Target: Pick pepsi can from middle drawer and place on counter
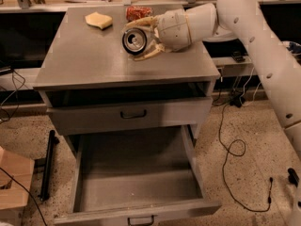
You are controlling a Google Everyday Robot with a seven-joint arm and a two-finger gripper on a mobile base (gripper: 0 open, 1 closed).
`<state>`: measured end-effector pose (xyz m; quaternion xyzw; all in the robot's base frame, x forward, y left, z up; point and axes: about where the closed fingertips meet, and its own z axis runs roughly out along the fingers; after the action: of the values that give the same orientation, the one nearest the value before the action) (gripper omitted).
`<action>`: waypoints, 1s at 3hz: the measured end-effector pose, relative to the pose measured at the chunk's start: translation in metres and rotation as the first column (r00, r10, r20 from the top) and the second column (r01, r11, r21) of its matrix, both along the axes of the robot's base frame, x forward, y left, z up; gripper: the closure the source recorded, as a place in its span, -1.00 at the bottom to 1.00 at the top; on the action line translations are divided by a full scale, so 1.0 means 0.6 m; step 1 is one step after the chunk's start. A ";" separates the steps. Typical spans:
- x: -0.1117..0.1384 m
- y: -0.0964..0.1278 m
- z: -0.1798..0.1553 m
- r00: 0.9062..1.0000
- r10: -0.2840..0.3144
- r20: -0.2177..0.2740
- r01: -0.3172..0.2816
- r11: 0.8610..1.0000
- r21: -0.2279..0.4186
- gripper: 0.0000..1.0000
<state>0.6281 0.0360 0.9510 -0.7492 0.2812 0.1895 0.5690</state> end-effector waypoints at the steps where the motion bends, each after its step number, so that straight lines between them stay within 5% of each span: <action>1: -0.006 0.005 -0.008 1.000 0.008 -0.008 -0.008 1.000 -0.005 1.00; 2: 0.009 -0.009 -0.028 0.999 -0.052 -0.006 0.051 0.997 -0.055 1.00; 3: 0.067 -0.031 -0.084 0.993 -0.118 -0.012 0.115 0.981 -0.154 1.00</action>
Offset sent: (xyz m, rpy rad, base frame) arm 0.0190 -0.0262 -0.0330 -0.1265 0.0052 -0.1490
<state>0.6682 0.0173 0.9006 -0.7708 0.3442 0.1414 0.5171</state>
